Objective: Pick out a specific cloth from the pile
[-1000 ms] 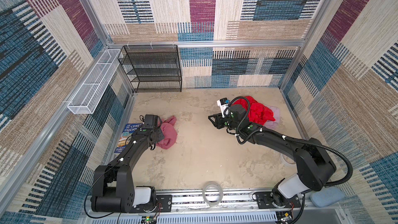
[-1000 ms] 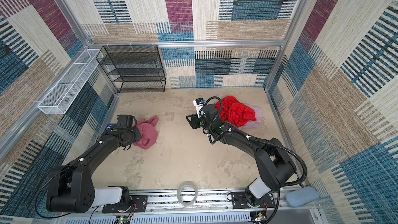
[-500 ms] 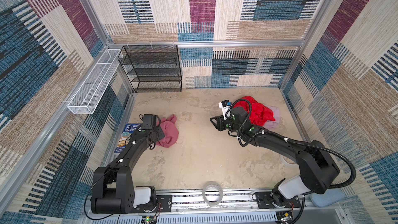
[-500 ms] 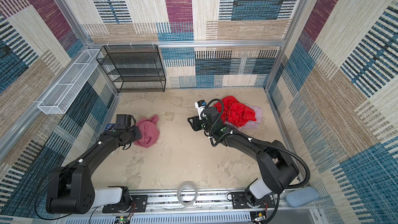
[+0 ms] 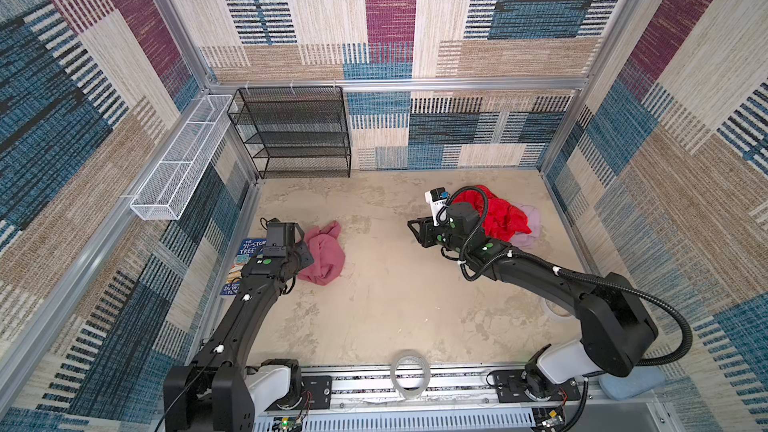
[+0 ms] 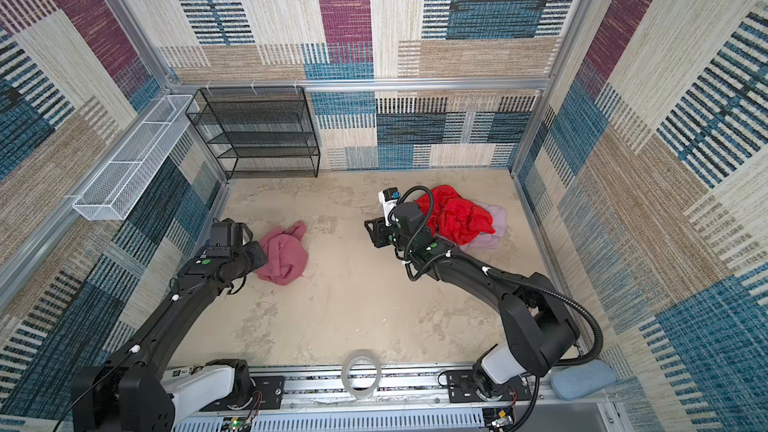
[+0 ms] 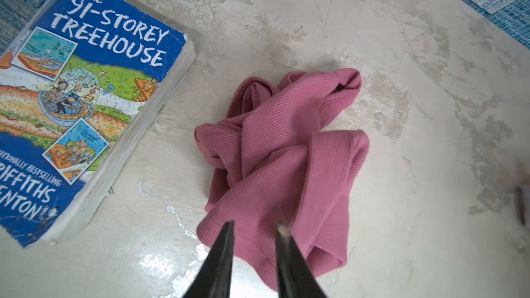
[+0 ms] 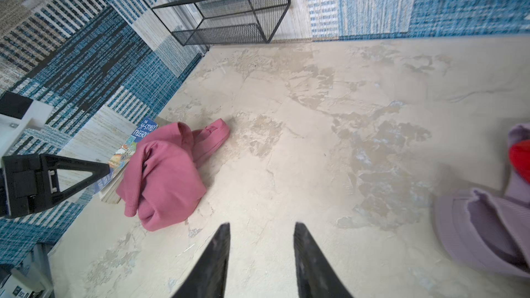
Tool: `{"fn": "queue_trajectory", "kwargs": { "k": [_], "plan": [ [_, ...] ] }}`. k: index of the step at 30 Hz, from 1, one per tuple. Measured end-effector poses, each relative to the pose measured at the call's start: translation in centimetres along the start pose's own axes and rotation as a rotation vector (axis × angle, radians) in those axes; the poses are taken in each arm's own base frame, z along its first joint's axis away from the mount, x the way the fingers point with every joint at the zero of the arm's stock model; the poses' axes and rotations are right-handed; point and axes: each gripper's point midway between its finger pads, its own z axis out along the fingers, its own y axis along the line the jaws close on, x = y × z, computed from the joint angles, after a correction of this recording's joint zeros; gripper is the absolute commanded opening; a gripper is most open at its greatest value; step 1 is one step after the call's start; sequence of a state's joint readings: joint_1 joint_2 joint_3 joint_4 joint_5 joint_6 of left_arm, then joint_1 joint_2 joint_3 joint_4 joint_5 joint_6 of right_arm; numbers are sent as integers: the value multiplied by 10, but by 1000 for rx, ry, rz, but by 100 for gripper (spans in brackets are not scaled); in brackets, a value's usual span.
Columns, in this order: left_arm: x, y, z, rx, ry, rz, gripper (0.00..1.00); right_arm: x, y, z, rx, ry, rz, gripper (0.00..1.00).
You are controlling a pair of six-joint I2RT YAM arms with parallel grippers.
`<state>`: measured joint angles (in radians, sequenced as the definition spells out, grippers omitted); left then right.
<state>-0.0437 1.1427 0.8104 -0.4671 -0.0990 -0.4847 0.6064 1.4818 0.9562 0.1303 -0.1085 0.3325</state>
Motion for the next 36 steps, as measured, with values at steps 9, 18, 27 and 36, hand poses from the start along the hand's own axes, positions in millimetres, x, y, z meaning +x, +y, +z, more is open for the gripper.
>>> {"fn": "queue_trajectory", "kwargs": {
  "k": [9,18,27,36],
  "plan": [
    [-24,-11,-6,37,-98,24,60,-41,-42,-46,189,-157,-66,97],
    [-47,-15,1,25,-182,79,67,-31,-143,-114,508,-279,-59,100],
    [-35,2,31,-50,-236,225,66,9,-224,-160,748,-361,-29,100],
    [-30,8,34,-35,-391,321,66,27,-247,-158,822,-369,-62,100]
  ]
}}
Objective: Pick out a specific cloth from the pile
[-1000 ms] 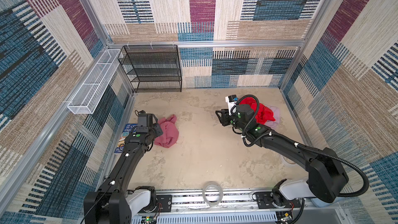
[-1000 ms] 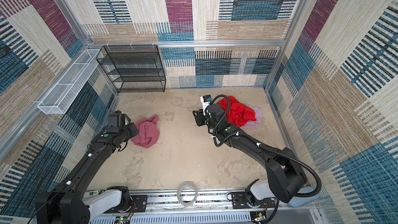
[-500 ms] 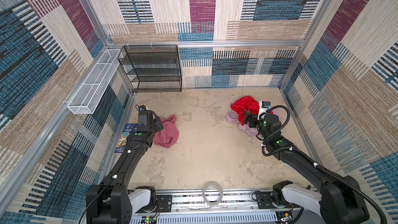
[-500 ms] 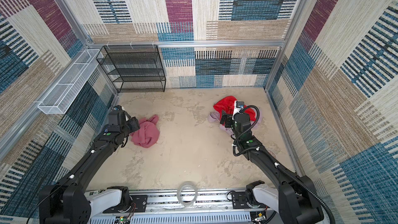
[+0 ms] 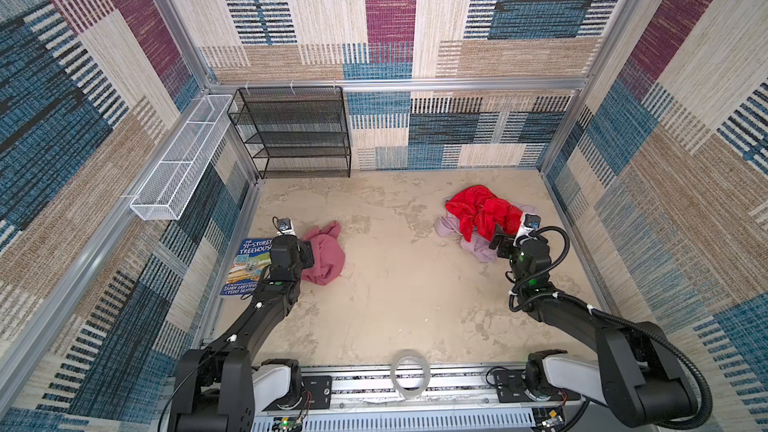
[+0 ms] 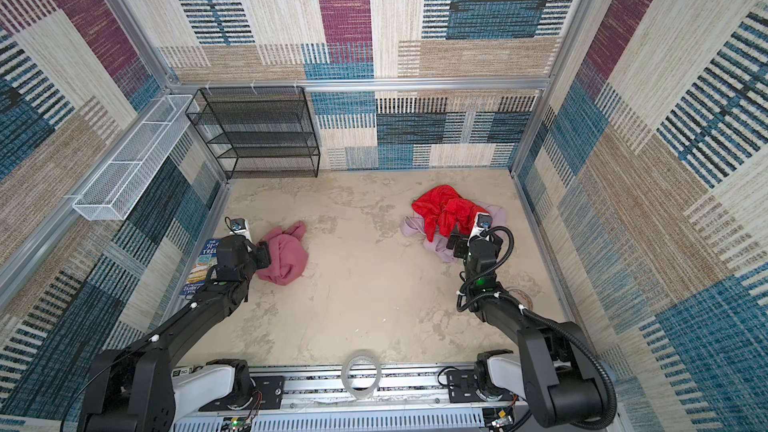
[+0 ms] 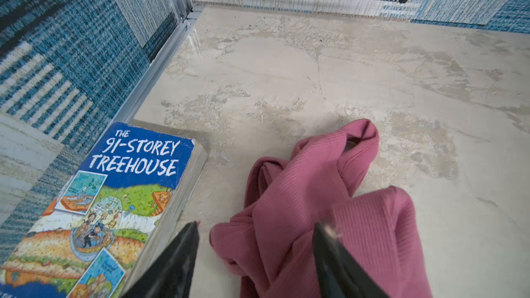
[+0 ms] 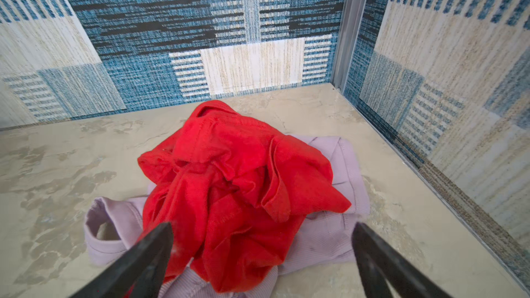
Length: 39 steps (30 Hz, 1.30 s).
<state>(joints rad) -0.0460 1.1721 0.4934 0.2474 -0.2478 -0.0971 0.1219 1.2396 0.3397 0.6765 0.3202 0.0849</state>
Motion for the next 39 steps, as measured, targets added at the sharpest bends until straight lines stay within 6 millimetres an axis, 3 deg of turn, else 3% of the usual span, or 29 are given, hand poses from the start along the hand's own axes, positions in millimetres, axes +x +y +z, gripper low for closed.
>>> {"fn": "queue_trajectory", "kwargs": {
  "k": [4,11,17,21,27,35,39],
  "plan": [
    [-6,0,5,-6,-52,33,66,9,-7,5,35,0,-7,100],
    [3,-1,17,-9,-63,84,65,22,-18,9,93,-20,-21,100],
    [14,-9,32,28,-64,92,65,12,-20,6,93,-85,-17,100],
    [17,-17,37,67,-88,88,65,22,-25,3,93,-93,-27,100],
    [30,-19,48,72,-98,87,65,13,-16,1,34,-142,-34,100],
    [21,-22,48,89,-130,80,67,2,-13,17,-13,-147,-34,100],
    [19,-22,49,88,-132,79,68,6,-11,18,-34,-128,-39,100]
  ]
}}
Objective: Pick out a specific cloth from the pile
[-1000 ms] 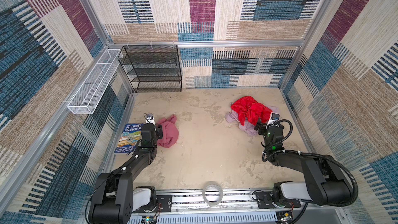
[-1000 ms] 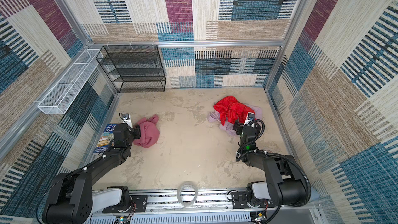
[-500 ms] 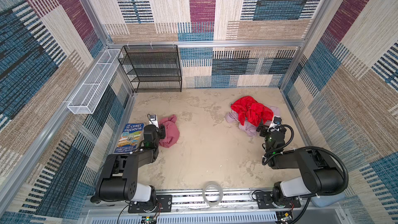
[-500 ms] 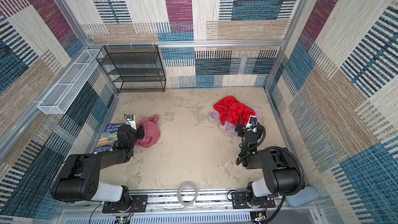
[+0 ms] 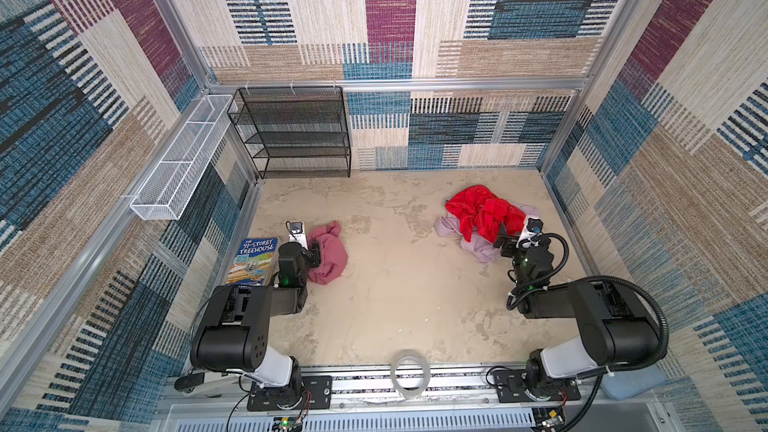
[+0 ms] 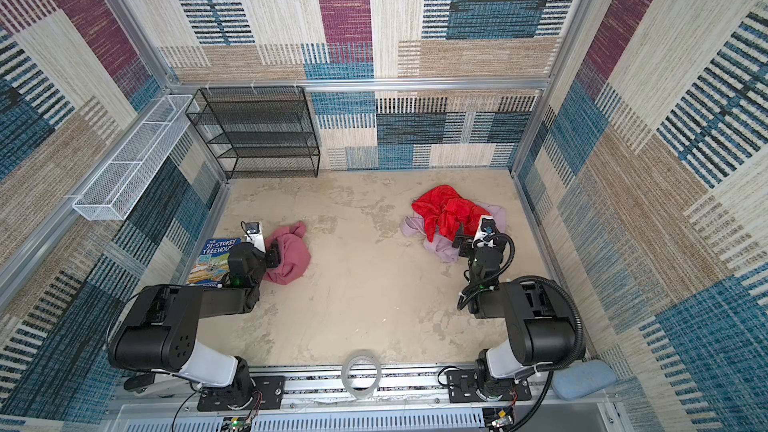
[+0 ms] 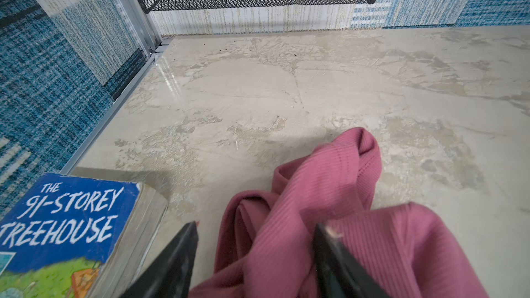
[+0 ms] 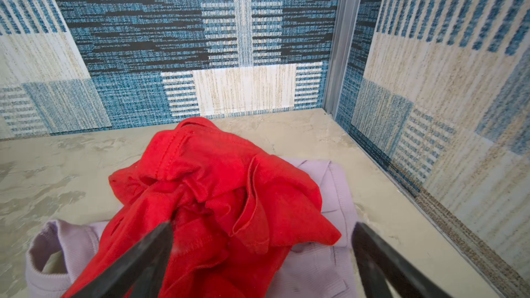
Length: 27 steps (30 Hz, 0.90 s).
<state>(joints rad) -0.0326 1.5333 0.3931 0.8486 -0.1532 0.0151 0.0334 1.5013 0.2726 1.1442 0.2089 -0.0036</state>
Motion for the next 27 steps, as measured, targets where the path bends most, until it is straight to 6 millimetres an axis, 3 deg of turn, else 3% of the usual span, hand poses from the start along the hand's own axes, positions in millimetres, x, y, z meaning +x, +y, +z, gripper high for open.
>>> {"fn": "queue_trajectory", "kwargs": {
  "k": [27],
  "plan": [
    [-3,2,2,-4,-6,-4,69,2,3,0,-18,11,-2,100]
  ]
}}
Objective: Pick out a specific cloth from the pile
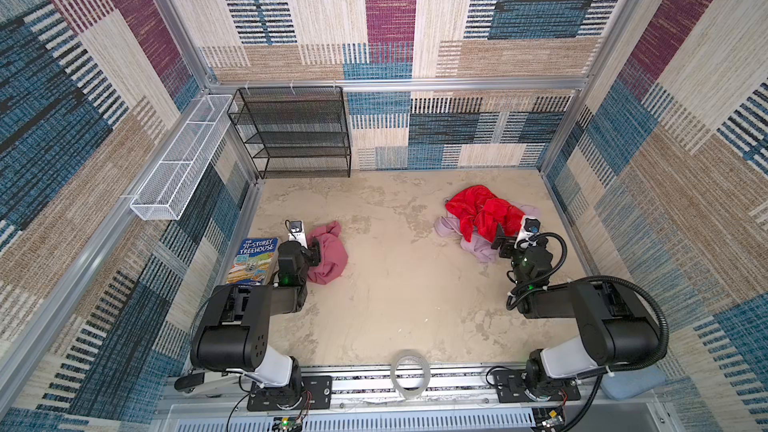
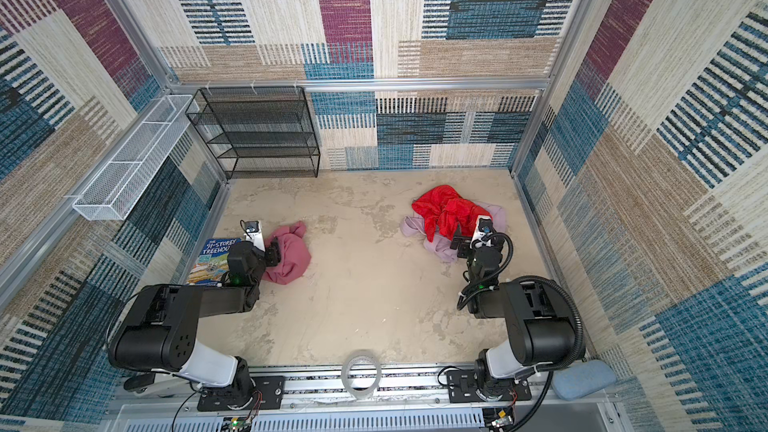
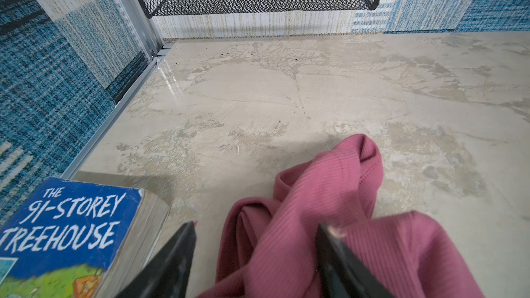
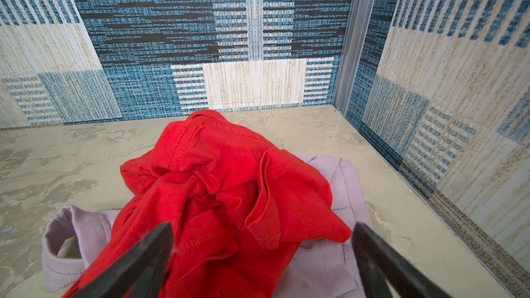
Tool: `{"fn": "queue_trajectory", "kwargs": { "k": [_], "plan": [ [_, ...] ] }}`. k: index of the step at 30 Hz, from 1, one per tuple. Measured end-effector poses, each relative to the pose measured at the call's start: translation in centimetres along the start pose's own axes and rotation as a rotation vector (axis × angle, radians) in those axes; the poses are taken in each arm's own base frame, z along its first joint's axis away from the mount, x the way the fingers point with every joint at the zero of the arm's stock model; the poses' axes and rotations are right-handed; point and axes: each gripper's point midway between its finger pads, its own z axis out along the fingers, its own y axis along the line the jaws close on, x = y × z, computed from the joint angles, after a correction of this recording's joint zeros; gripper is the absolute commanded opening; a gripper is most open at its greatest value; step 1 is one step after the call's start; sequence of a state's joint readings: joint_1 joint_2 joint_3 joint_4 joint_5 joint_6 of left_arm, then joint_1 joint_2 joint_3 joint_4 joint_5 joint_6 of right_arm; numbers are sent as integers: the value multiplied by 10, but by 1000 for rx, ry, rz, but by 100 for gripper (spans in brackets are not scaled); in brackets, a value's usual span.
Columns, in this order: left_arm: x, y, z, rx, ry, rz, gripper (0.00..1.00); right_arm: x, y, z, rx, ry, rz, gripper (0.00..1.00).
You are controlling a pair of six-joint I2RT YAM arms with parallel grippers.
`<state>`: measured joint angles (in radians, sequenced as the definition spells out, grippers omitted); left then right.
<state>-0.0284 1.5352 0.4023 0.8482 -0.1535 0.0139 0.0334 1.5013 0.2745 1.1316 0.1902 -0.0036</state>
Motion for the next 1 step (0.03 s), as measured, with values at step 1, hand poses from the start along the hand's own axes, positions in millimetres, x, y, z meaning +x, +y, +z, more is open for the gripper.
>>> {"fn": "queue_trajectory", "kwargs": {
  "k": [1],
  "plan": [
    [0,0,0,0,0,0,69,0,0,0,0,0,0,100]
  ]
}}
